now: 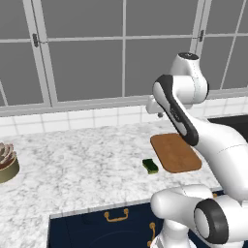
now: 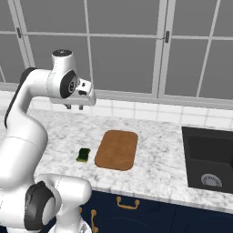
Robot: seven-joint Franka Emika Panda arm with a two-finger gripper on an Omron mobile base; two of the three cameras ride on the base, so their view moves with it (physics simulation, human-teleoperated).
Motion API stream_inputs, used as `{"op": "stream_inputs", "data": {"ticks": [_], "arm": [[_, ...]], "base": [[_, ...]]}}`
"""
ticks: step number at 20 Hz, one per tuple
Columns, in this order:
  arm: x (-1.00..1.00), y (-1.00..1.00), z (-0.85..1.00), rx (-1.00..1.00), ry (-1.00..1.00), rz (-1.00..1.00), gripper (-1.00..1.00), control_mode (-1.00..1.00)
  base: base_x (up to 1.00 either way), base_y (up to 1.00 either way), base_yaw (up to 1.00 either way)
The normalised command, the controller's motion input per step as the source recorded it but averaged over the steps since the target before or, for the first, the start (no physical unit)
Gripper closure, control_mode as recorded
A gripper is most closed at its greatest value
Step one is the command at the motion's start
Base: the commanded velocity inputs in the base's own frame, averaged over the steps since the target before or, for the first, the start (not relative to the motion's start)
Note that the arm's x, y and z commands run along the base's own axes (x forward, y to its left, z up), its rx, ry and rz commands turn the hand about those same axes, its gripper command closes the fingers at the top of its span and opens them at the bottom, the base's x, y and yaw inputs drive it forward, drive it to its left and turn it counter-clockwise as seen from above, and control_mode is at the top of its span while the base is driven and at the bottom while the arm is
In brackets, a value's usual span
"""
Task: Pick up the sponge from the counter and clean the cutting board by briefly scrubbing or pressing down on the cutting board. Once finished, release the sponge.
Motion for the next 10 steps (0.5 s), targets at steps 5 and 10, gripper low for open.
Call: {"op": "stream_inputs", "data": {"ticks": [5,10], "arm": [[-0.03,0.1,-0.18,0.0,0.03,0.0,-1.0,-1.0],[0.02,0.06,-0.76,-0.05,0.34,0.0,-1.0,-1.0]], "base": [[0.0,0.0,0.0],[0.0,0.0,0.0]]}}
